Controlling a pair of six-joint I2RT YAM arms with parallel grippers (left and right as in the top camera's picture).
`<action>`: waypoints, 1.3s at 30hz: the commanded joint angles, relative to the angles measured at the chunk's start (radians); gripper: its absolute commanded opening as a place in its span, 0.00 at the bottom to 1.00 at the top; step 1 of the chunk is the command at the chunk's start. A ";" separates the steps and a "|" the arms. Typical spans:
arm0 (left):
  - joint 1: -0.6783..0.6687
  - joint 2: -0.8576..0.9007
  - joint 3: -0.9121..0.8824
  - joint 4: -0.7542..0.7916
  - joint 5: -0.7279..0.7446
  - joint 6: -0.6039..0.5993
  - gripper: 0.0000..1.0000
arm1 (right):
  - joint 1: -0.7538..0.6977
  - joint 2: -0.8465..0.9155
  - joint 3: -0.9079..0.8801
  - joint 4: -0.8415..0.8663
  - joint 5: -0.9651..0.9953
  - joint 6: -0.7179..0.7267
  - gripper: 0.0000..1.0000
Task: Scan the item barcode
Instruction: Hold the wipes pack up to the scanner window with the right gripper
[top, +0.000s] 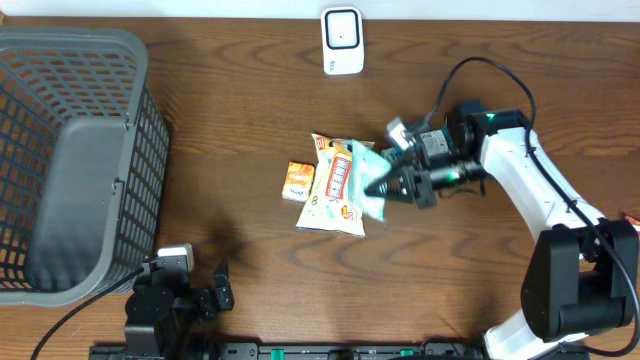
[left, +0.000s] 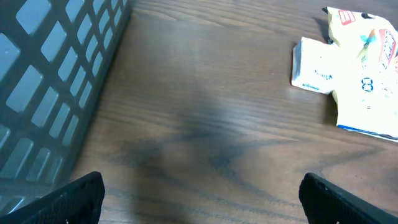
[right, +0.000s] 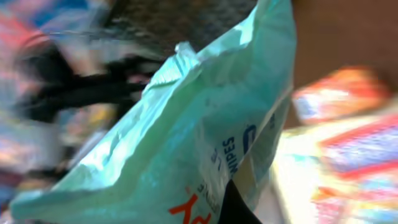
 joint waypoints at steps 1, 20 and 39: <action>0.004 -0.001 -0.004 -0.003 -0.008 -0.008 1.00 | 0.023 -0.005 0.017 0.215 0.388 0.711 0.01; 0.004 -0.001 -0.004 -0.003 -0.008 -0.009 1.00 | 0.215 0.274 0.642 0.337 0.990 0.863 0.01; 0.004 -0.001 -0.004 -0.003 -0.008 -0.009 1.00 | 0.266 0.839 1.224 0.602 1.380 0.827 0.01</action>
